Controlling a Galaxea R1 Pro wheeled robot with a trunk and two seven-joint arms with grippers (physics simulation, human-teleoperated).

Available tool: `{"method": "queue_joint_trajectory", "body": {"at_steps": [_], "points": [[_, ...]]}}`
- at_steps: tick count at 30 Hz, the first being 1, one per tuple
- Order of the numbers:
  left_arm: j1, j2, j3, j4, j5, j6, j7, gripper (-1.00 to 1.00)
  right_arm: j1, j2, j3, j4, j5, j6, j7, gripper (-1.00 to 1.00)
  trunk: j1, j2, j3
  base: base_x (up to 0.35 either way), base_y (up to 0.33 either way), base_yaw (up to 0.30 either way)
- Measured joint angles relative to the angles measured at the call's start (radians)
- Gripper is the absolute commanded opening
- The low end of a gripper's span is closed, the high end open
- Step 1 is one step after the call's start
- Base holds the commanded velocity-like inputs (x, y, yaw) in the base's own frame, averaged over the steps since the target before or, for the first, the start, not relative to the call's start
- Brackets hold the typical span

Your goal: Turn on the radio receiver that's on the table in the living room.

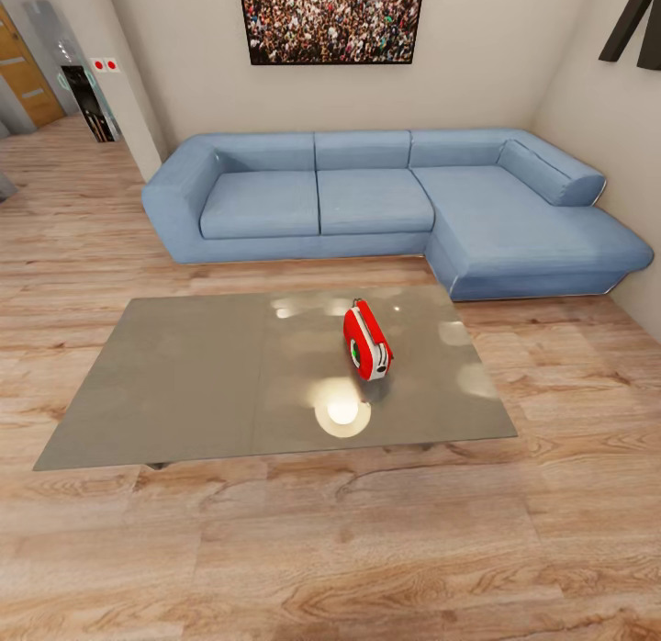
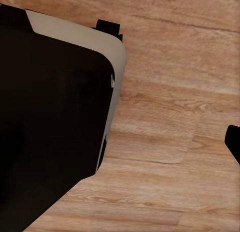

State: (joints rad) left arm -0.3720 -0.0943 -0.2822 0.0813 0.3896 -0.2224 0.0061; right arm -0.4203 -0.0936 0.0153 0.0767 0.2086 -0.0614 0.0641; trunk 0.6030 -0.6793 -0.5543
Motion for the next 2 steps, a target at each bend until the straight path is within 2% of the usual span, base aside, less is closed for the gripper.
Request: {"method": "queue_joint_trajectory", "body": {"at_steps": [2], "points": [[0.000, 0.000, 0.000, 0.000, 0.000, 0.000, 0.000, -1.00, 0.000, 0.000, 0.000, 0.000, 0.000, 0.000, 0.000, 1.00, 0.000, 0.000, 0.000, 0.000, 0.000, 0.000]]}}
